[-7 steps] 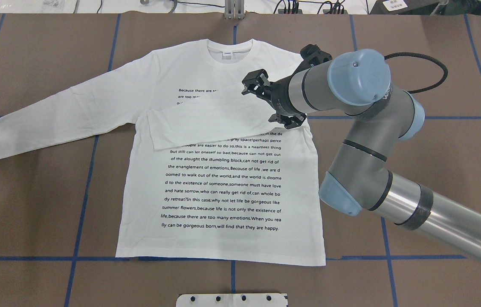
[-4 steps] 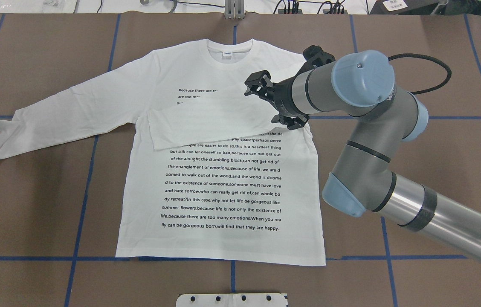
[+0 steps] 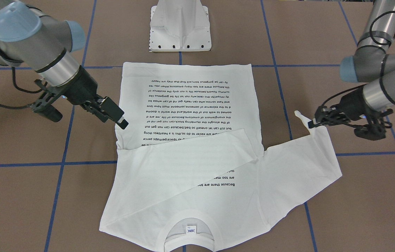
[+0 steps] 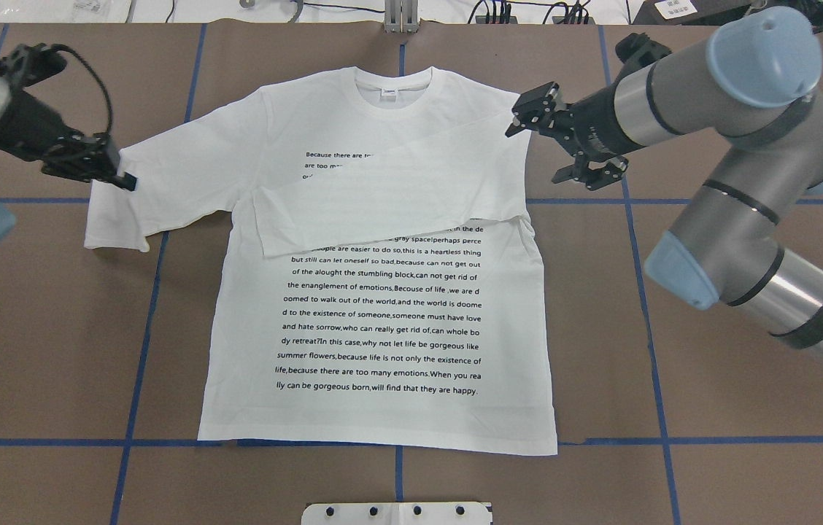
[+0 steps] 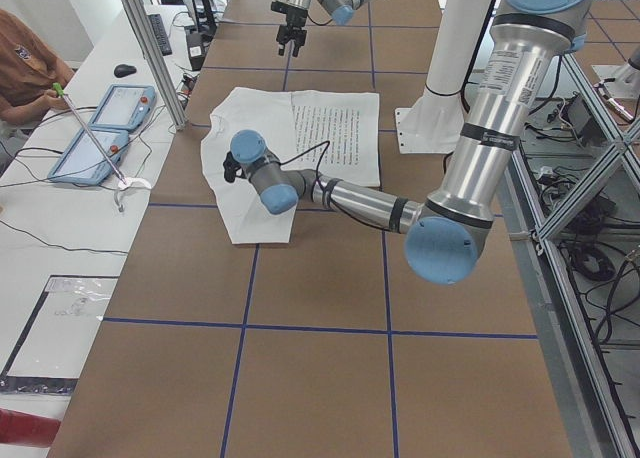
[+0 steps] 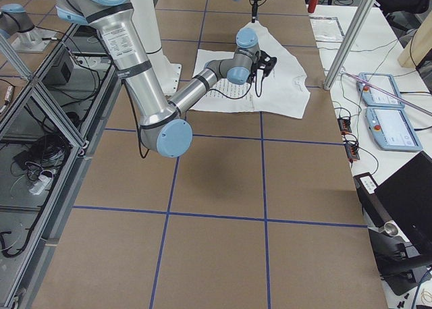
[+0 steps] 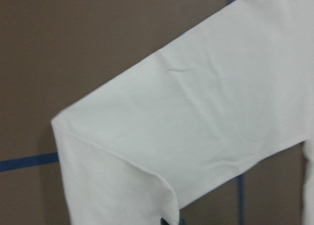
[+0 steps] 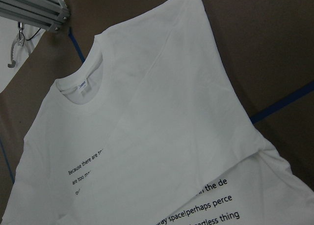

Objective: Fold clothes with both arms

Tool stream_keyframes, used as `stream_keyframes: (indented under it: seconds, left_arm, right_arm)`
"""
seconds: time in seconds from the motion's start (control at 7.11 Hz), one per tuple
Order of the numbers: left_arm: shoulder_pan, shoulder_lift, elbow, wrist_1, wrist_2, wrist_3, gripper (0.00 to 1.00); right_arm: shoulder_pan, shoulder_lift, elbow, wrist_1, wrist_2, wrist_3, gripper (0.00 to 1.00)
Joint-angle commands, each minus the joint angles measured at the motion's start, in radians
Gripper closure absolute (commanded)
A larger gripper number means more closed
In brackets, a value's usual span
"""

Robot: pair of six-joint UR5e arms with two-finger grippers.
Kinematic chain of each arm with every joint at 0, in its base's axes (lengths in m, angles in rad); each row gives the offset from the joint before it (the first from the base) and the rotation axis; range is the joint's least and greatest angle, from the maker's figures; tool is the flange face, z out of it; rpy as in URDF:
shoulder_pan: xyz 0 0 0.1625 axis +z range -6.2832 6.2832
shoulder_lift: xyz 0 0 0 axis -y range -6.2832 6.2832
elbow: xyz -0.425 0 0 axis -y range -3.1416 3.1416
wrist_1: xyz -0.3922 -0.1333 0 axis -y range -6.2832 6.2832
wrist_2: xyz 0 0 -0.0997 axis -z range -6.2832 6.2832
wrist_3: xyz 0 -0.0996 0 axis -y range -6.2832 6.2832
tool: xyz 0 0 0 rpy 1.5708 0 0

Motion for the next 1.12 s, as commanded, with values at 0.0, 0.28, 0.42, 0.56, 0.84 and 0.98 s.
stream_keyframes:
  seconds: [0.0,0.28,0.42,0.56,0.84,0.98]
  left_arm:
    - [0.182,-0.23,-0.012,0.0,0.129,-0.391,1.0]
    - [0.267,-0.441,0.088,-0.006,0.289,-0.553,1.0]
    - [0.336,-0.558,0.207,-0.035,0.428,-0.599,1.0]
    - [0.394,-0.603,0.303,-0.134,0.524,-0.645,1.0]
    - [0.489,-0.66,0.377,-0.16,0.651,-0.649,1.0]
    - [0.526,-0.703,0.433,-0.161,0.71,-0.646,1.0]
  right_arm:
    - [0.168,-0.107,-0.007,0.0,0.183,-0.226,0.0]
    - [0.232,-0.167,-0.007,0.002,0.246,-0.3,0.0]
    - [0.246,-0.175,-0.007,0.003,0.259,-0.3,0.0]
    - [0.255,-0.176,-0.007,0.002,0.26,-0.3,0.0]
    - [0.264,-0.179,-0.007,0.002,0.265,-0.311,0.0]
    - [0.269,-0.179,-0.007,0.0,0.27,-0.311,0.0]
